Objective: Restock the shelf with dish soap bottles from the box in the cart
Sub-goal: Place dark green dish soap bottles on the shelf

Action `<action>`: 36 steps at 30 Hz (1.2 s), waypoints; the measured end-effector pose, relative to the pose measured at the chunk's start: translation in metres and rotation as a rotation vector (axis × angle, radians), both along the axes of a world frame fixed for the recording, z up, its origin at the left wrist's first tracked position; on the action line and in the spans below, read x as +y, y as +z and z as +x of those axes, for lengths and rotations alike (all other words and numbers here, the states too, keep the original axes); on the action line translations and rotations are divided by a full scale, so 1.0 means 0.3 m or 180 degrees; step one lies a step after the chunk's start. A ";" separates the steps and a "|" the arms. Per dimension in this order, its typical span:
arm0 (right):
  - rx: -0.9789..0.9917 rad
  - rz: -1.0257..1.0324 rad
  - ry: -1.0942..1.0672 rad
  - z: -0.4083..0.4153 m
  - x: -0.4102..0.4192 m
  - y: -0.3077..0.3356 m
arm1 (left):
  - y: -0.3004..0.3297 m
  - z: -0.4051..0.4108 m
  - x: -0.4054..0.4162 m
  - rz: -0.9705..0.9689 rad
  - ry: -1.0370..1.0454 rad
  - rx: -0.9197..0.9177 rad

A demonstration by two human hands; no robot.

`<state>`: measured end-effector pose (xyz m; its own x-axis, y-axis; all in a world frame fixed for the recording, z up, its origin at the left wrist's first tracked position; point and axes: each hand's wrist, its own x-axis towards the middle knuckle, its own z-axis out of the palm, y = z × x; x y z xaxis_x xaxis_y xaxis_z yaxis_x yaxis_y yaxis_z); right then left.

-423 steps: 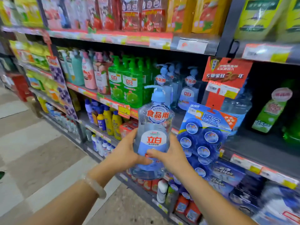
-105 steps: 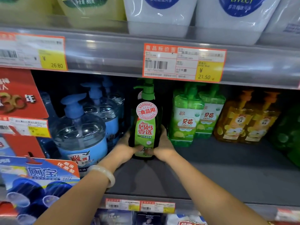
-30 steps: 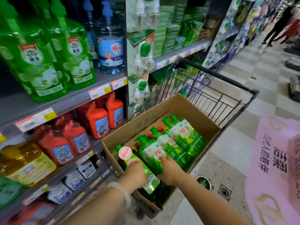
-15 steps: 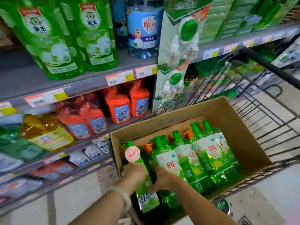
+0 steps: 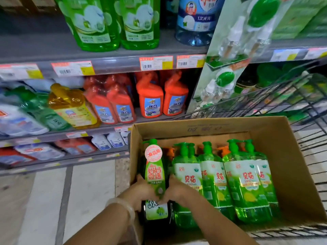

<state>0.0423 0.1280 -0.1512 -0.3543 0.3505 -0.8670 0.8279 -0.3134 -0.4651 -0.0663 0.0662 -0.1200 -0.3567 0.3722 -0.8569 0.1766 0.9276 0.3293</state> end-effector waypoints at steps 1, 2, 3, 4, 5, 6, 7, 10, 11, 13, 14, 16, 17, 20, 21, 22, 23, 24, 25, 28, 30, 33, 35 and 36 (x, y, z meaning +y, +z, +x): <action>0.0021 -0.0051 -0.0029 0.001 0.002 0.005 | 0.004 -0.001 0.003 0.0063 0.0161 -0.0110; 0.0045 -0.0041 -0.0066 0.003 -0.001 0.005 | 0.006 0.003 0.006 0.0047 0.0256 -0.0202; 0.0105 -0.0068 -0.0167 0.007 -0.007 0.013 | 0.012 0.008 0.006 0.0046 0.0336 -0.0278; 0.0165 -0.0089 -0.0274 0.012 -0.014 0.023 | 0.021 0.013 0.003 0.0073 0.0386 -0.0326; 0.0230 -0.0073 -0.0351 0.018 -0.022 0.037 | 0.021 0.017 -0.007 0.0180 0.0412 -0.0315; 0.0305 -0.0015 -0.0361 0.024 -0.032 0.060 | 0.029 0.021 -0.015 0.0324 0.0429 -0.0266; 0.0383 0.0065 -0.0371 0.032 -0.040 0.079 | 0.039 0.021 -0.025 0.0477 0.0485 -0.0231; 0.0712 0.0342 -0.0498 0.047 -0.055 0.176 | 0.096 0.016 -0.062 0.0927 0.0430 -0.0267; 0.0845 0.0461 -0.0491 0.050 -0.057 0.219 | 0.113 0.011 -0.072 0.1156 0.0398 -0.0284; 0.1155 0.0776 -0.0425 0.047 -0.059 0.314 | 0.175 -0.002 -0.092 0.1591 0.0406 -0.0343; 0.1295 0.0946 -0.0380 0.037 -0.060 0.359 | 0.209 -0.014 -0.102 0.1771 0.0419 -0.0360; 0.1437 0.1307 -0.0324 -0.002 -0.069 0.448 | 0.285 -0.051 -0.121 0.2160 0.0455 -0.0336; 0.1527 0.1444 -0.0302 -0.031 -0.080 0.492 | 0.323 -0.078 -0.136 0.2408 0.0498 -0.0336; 0.1994 0.1767 -0.0188 -0.147 -0.138 0.606 | 0.437 -0.196 -0.214 0.2997 0.0553 -0.0243; 0.2131 0.1888 -0.0138 -0.195 -0.165 0.636 | 0.473 -0.246 -0.253 0.3101 0.0549 -0.0143; 0.2229 0.1997 -0.0083 -0.248 -0.195 0.666 | 0.507 -0.301 -0.296 0.3215 0.0576 -0.0052; 0.2317 0.2085 -0.0027 -0.303 -0.229 0.692 | 0.537 -0.360 -0.341 0.3337 0.0612 0.0039; 0.2398 0.2151 0.0037 -0.362 -0.266 0.716 | 0.565 -0.419 -0.389 0.3417 0.0642 0.0163; 0.2475 0.2196 0.0102 -0.425 -0.305 0.738 | 0.593 -0.477 -0.441 0.3464 0.0672 0.0305; 0.2697 0.2282 0.0250 -0.621 -0.438 0.798 | 0.661 -0.652 -0.607 0.3646 0.0841 0.0652; 0.2865 0.2245 0.0318 -0.752 -0.530 0.822 | 0.691 -0.767 -0.724 0.3749 0.0948 0.0863; 0.3030 0.2184 0.0436 -0.935 -0.671 0.846 | 0.722 -0.921 -0.892 0.3836 0.1102 0.1144; 0.3101 0.2222 0.0532 -1.052 -0.756 0.858 | 0.739 -1.011 -0.989 0.3896 0.1239 0.1291; 0.3168 0.2278 0.0599 -1.105 -0.792 0.861 | 0.746 -1.053 -1.030 0.3923 0.1300 0.1328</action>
